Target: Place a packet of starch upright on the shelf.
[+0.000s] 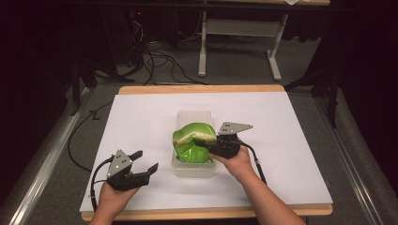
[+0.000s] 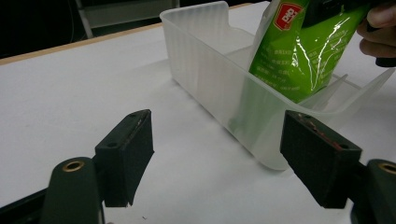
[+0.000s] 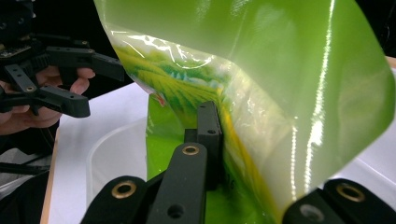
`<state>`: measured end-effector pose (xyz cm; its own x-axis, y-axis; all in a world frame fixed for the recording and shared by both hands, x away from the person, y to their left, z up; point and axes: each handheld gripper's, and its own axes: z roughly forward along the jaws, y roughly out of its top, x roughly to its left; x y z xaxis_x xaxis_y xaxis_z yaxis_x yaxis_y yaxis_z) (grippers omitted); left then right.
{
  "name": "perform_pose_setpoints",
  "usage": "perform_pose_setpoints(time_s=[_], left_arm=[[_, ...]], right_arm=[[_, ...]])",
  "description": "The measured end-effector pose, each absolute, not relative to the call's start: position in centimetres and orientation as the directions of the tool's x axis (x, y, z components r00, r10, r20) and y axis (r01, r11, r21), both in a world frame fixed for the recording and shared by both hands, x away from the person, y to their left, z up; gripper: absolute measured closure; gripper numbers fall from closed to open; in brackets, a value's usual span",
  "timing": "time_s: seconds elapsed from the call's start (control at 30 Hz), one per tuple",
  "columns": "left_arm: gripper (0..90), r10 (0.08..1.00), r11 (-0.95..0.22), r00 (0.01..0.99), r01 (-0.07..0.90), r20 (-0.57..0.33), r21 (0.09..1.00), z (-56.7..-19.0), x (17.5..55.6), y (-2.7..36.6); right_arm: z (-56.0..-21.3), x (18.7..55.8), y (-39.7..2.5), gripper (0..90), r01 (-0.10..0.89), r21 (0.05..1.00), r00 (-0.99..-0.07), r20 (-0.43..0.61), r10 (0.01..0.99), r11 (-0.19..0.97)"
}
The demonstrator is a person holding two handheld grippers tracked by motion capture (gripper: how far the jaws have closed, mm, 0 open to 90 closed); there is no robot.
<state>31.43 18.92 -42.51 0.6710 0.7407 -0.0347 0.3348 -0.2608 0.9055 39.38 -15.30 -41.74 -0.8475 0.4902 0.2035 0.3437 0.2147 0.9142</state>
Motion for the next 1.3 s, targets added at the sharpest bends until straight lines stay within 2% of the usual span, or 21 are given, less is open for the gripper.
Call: perform_pose_setpoints(time_s=[0.47,1.1,1.23,1.3], left_arm=[[26.1,0.740,-0.260,0.672,0.333,-0.034,0.906,-42.5,31.4,18.9],[26.1,0.742,-0.257,0.669,0.333,-0.035,0.907,-42.5,31.4,18.9],[26.1,0.743,-0.257,0.669,0.333,-0.035,0.907,-42.5,31.4,19.0],[26.1,0.743,-0.257,0.669,0.333,-0.035,0.907,-42.5,31.4,19.0]], right_arm=[[-41.7,39.2,-15.4,85.8,0.344,0.915,-0.842,0.200,0.500,0.212],[-40.0,38.5,-15.3,86.1,0.291,0.939,-0.836,0.156,0.526,0.183],[-39.7,38.4,-15.4,83.2,0.284,0.943,-0.832,0.154,0.533,0.171],[-39.6,38.4,-15.5,78.0,0.283,0.945,-0.826,0.154,0.542,0.162]])
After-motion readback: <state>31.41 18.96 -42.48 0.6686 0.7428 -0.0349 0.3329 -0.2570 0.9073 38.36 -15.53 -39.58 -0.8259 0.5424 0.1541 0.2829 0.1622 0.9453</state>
